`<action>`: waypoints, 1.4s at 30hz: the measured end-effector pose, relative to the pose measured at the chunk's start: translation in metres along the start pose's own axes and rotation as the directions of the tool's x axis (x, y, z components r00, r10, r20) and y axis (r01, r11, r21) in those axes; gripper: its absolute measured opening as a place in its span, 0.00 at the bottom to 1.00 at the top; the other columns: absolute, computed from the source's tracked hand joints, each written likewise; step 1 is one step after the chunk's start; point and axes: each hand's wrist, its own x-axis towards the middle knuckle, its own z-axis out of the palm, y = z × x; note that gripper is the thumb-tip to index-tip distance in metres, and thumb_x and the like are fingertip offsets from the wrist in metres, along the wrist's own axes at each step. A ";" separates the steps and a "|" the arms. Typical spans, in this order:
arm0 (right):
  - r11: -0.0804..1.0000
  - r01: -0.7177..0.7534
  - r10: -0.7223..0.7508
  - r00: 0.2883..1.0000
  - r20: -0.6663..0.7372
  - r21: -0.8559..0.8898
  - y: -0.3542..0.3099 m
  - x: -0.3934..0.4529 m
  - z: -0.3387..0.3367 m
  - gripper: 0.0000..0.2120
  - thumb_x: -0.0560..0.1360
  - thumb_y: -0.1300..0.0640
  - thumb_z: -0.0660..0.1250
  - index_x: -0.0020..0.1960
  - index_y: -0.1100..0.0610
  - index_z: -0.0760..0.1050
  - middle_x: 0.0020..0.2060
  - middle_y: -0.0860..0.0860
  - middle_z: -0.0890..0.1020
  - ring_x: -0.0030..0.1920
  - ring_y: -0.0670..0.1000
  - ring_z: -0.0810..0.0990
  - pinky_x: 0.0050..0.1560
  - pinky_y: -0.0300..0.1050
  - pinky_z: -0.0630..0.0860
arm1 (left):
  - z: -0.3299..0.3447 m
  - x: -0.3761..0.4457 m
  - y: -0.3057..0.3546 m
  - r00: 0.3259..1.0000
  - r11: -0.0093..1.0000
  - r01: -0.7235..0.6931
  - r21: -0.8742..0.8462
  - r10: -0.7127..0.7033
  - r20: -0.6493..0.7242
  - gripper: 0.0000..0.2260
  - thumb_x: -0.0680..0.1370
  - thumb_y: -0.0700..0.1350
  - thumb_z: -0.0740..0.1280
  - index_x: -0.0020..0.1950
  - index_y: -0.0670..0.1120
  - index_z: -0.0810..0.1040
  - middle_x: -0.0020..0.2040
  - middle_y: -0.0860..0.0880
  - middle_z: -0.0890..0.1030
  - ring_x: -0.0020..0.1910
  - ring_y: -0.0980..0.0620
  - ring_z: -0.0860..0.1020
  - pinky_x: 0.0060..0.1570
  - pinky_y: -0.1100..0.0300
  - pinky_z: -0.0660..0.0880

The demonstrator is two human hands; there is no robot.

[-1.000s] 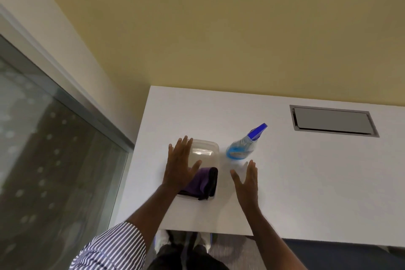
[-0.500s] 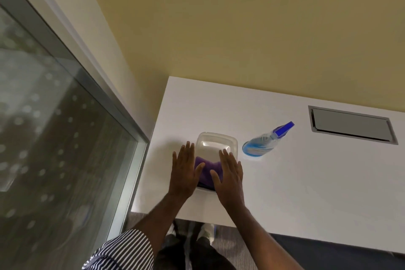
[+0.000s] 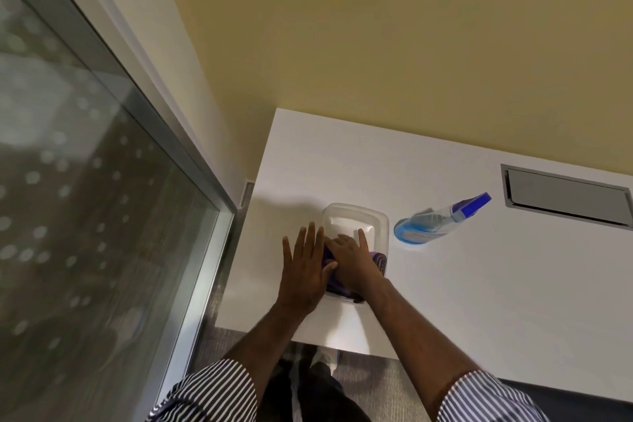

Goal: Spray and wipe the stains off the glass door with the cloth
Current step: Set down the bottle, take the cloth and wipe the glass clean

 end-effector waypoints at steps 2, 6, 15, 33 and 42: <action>0.999 -0.013 0.013 1.000 -0.006 0.034 -0.001 0.002 0.000 0.22 0.85 0.48 0.60 0.78 0.50 0.65 0.73 0.52 0.76 0.77 0.56 0.69 0.82 0.67 0.44 | 0.000 0.000 0.001 1.000 1.000 0.006 -0.002 -0.006 0.014 0.39 0.80 0.69 0.32 0.84 0.48 0.44 0.85 0.46 0.43 0.84 0.42 0.42 0.80 0.39 0.36; 0.993 -0.025 0.033 0.997 -0.066 0.117 0.000 0.006 0.000 0.14 0.84 0.51 0.62 0.69 0.52 0.73 0.66 0.50 0.81 0.71 0.55 0.76 0.82 0.63 0.48 | -0.003 -0.001 0.005 0.999 0.999 0.030 0.012 -0.030 0.027 0.39 0.81 0.68 0.35 0.84 0.46 0.56 0.85 0.43 0.55 0.83 0.39 0.53 0.78 0.40 0.38; 0.928 0.114 -0.062 0.986 -0.155 0.355 0.006 -0.006 -0.001 0.09 0.81 0.59 0.66 0.61 0.56 0.76 0.57 0.53 0.83 0.55 0.53 0.81 0.65 0.50 0.79 | 0.000 -0.005 0.004 0.998 0.998 0.051 -0.049 -0.052 -0.026 0.42 0.77 0.73 0.32 0.84 0.48 0.43 0.85 0.45 0.43 0.85 0.43 0.44 0.82 0.38 0.39; 0.251 0.202 0.401 0.868 -0.292 0.947 0.002 -0.013 -0.013 0.08 0.69 0.64 0.56 0.41 0.57 0.73 0.37 0.54 0.77 0.40 0.54 0.76 0.40 0.44 0.74 | 0.009 -0.014 -0.007 0.996 0.992 0.074 -0.103 -0.078 -0.040 0.45 0.75 0.75 0.30 0.83 0.48 0.39 0.85 0.45 0.41 0.85 0.46 0.44 0.82 0.38 0.38; 0.050 0.322 0.454 0.836 -0.308 0.946 0.016 -0.026 -0.035 0.05 0.69 0.61 0.57 0.37 0.59 0.70 0.30 0.47 0.76 0.32 0.47 0.72 0.34 0.40 0.71 | 0.011 -0.032 -0.002 0.997 0.997 0.077 -0.033 -0.078 -0.029 0.43 0.77 0.73 0.32 0.84 0.46 0.44 0.85 0.43 0.45 0.85 0.43 0.46 0.82 0.37 0.40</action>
